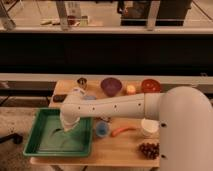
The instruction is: Place fork in tray
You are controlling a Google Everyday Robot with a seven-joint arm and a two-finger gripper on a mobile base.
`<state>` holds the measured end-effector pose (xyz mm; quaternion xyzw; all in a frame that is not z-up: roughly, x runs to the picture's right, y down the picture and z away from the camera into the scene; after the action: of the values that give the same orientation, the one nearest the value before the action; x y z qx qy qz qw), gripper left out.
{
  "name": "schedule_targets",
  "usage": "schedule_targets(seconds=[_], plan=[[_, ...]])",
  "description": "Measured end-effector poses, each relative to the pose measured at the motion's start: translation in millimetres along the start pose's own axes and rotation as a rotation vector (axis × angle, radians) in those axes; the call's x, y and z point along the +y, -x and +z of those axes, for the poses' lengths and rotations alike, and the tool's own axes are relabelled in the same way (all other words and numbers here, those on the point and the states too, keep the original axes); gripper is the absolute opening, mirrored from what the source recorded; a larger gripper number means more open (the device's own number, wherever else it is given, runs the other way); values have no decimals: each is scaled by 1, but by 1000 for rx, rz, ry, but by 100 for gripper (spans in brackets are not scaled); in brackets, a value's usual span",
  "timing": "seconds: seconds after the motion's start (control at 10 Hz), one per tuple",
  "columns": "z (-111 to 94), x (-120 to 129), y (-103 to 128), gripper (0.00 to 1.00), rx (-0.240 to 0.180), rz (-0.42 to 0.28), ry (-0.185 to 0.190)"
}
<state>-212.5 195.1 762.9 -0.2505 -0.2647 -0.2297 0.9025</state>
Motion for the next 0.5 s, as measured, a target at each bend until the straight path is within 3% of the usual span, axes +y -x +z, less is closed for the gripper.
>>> schedule_targets(seconds=[0.3, 0.5], plan=[[-6, 1, -1, 2, -53, 27, -1], [-11, 1, 1, 20, -74, 28, -3]])
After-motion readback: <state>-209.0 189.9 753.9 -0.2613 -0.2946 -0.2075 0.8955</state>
